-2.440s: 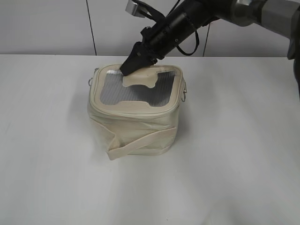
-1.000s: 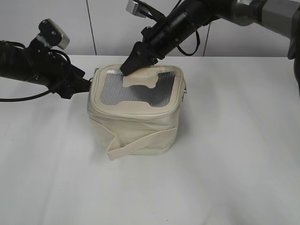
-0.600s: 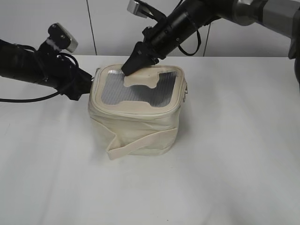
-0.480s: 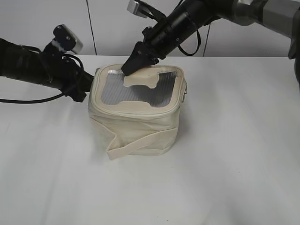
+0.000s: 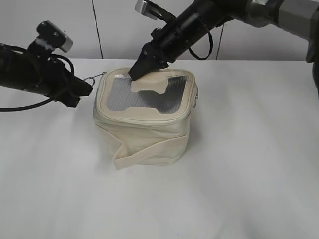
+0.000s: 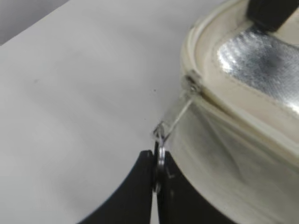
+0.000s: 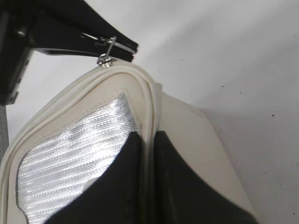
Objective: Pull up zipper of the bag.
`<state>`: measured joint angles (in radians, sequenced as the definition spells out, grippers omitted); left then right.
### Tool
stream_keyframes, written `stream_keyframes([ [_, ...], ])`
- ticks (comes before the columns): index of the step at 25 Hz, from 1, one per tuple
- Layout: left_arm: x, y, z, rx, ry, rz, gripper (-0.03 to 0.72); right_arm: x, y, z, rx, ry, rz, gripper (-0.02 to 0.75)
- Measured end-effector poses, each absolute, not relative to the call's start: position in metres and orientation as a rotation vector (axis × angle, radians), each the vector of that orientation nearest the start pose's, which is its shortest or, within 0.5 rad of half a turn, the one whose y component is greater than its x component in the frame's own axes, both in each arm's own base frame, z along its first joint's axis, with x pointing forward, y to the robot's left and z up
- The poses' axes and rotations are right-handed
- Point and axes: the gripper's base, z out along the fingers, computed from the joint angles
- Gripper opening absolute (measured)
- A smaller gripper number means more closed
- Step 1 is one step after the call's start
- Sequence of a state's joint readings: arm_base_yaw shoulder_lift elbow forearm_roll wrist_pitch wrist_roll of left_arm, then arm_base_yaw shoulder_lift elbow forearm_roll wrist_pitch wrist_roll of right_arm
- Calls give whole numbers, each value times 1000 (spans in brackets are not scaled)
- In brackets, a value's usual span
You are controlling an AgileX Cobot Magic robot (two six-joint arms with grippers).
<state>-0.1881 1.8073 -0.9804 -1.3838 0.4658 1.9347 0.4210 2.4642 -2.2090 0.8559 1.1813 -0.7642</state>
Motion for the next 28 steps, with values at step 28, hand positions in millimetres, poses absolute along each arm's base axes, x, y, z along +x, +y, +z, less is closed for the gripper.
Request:
stream_keyframes([
  [28,176,-183,186,1011,2164,-693,13,450,268,190,-1011,2402,1164,54],
])
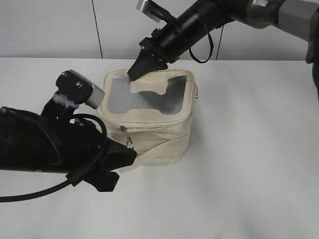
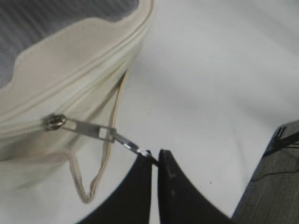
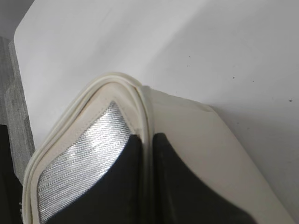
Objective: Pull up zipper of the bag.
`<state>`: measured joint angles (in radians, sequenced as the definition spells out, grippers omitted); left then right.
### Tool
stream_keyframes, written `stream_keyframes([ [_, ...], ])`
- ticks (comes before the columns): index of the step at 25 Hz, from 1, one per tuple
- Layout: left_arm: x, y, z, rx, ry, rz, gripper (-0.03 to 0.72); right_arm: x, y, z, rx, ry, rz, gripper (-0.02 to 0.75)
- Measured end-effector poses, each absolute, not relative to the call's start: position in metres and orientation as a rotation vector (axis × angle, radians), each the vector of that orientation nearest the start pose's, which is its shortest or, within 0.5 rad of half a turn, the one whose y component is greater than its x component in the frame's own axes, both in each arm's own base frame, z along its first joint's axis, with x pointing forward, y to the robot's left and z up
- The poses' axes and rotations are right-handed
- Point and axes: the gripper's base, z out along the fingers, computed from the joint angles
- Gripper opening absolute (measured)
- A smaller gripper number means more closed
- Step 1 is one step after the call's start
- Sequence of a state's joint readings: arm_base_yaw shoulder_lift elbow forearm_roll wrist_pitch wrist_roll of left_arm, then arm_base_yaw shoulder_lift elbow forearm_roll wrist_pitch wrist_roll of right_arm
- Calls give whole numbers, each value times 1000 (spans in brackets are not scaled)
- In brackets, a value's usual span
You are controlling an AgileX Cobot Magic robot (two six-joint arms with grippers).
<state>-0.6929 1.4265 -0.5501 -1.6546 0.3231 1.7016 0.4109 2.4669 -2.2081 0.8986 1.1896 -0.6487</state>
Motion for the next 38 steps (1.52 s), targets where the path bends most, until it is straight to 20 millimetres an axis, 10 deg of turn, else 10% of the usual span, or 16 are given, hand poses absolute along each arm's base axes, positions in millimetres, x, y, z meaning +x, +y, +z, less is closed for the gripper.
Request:
stream_keyframes([
  [13,182,-206,177,1070,2181,-806,27,449,268,191,-1013,2405,1173,55],
  [20,183,-191,204,1037,2113,-886,361,463,256,210,-940,2363,1146,367],
  [24,192,-164,223,930,2134,-861,405,478,223,230,-814,2408,1071,388],
  [31,270,-137,262,909,2121,-811,389,478,135,244,-560,2533,991,330],
  [38,371,-188,266,1129,2033,-813,388,386,93,212,-343,2457,838,323],
])
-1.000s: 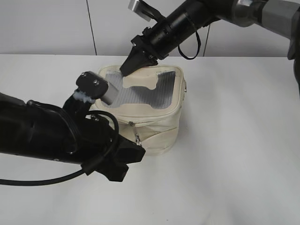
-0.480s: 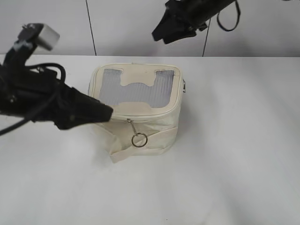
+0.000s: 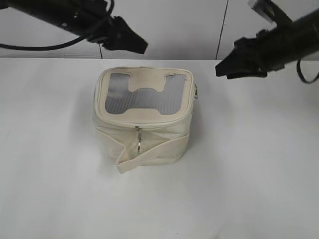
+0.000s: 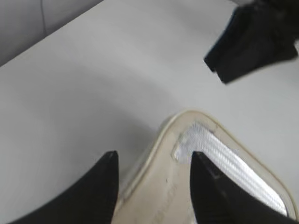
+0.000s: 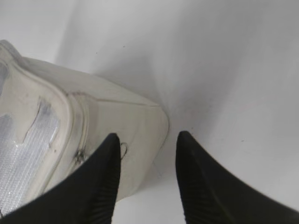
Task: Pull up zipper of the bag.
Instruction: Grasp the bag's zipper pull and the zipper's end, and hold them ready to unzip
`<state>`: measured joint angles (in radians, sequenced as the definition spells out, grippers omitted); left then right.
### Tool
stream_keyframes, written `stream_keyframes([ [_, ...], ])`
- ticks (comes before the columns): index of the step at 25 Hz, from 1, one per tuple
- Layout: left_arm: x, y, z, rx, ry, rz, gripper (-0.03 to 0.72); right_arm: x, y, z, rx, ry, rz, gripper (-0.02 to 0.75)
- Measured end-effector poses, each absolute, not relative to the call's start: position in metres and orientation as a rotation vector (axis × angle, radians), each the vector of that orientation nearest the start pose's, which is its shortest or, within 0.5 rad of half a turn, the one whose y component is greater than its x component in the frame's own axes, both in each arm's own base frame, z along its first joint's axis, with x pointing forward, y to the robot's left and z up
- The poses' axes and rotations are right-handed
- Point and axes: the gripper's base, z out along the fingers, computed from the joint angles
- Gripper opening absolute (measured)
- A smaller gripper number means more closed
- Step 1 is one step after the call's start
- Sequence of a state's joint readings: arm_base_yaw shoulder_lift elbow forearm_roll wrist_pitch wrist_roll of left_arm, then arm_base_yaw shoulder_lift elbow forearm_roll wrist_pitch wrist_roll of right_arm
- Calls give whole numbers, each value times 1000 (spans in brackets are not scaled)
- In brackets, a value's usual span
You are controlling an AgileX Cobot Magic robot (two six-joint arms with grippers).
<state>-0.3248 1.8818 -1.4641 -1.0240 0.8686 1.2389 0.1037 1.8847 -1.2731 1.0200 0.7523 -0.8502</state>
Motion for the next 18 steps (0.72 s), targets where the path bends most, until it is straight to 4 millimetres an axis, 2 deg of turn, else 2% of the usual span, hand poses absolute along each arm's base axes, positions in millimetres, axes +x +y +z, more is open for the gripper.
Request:
stream_keyframes([
  [1,382,-197,266,1164,2015,-833,392,367,92,203,-331,2432,817,323],
  [4,406,-221,262,1274,1982,-884,413,329,87,178,-276,2357,819,341],
  [6,417,-234,251,1377,1984,-885,421,314,87,166,-257,2309,842,392],
  [8,422,-243,244,1494,1991,-863,424,303,88,158,-340,2270,857,435],
  [10,425,-250,233,1554,1999,-858,426,300,90,158,-374,2235,879,454],
  [15,428,-253,225,1585,2016,-847,426,301,91,159,-386,2212,878,463],
  [18,428,-251,224,1599,2043,-806,377,301,91,157,-390,2212,884,463],
])
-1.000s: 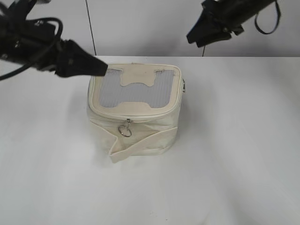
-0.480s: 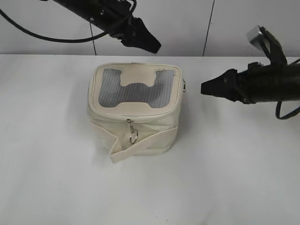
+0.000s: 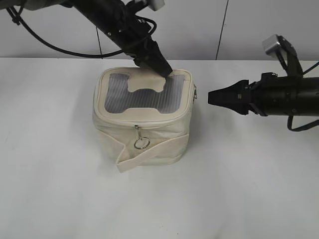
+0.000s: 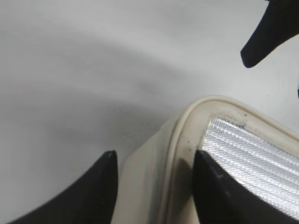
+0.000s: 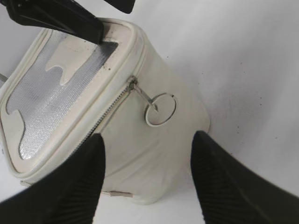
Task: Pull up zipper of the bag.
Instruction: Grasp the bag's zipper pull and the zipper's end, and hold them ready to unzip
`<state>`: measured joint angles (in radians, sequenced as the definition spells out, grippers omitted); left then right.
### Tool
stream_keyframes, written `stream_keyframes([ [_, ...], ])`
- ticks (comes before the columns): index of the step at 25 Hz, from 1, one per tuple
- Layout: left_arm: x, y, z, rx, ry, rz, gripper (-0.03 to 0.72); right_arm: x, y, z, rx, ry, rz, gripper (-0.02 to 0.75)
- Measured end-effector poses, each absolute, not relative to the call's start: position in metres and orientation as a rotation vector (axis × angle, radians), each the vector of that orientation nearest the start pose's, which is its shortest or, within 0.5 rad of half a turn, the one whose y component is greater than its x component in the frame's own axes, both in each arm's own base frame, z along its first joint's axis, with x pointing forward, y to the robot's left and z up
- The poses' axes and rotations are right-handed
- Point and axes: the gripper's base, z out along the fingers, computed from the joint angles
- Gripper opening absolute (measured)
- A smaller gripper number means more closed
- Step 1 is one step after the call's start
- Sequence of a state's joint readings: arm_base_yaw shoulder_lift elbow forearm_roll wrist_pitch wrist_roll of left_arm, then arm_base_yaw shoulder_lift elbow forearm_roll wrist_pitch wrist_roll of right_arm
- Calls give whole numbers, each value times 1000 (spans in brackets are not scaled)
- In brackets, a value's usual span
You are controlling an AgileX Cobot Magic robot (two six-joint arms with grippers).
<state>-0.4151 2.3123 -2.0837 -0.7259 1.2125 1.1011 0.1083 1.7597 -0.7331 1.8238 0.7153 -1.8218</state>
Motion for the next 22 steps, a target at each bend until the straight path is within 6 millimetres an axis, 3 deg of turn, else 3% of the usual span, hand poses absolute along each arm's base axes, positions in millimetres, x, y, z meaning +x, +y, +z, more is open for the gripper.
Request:
stream_keyframes([
  [5,426,-252,223,1623,2059,-799,90,302,95,138,-446,2248,881,463],
  [6,426,-252,223,1619,2064,-802,65,301,98,135,-468,2253,878,463],
  [12,426,-252,223,1595,2082,-809,46,312,118,126,-562,2282,791,464],
  [22,425,-255,223,1596,2083,-797,44,338,138,128,-608,2270,662,458],
])
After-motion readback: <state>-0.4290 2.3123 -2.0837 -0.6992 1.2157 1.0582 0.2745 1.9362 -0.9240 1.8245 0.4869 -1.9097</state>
